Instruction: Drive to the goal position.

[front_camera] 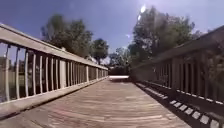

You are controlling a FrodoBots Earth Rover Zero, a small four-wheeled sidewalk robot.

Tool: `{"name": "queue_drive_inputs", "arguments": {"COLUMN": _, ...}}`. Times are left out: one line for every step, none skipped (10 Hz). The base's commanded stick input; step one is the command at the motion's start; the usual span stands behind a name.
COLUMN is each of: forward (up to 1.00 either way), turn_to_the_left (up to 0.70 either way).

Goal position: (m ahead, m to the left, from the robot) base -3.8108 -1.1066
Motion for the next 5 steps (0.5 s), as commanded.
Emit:
{"name": "queue_drive_inputs", "arguments": {"forward": 0.0, "turn_to_the_left": 0.0}}
{"name": "queue_drive_inputs", "arguments": {"forward": 0.0, "turn_to_the_left": -0.26}}
{"name": "queue_drive_inputs", "arguments": {"forward": 0.0, "turn_to_the_left": -0.7}}
{"name": "queue_drive_inputs", "arguments": {"forward": 0.0, "turn_to_the_left": -0.7}}
{"name": "queue_drive_inputs", "arguments": {"forward": 0.0, "turn_to_the_left": -0.7}}
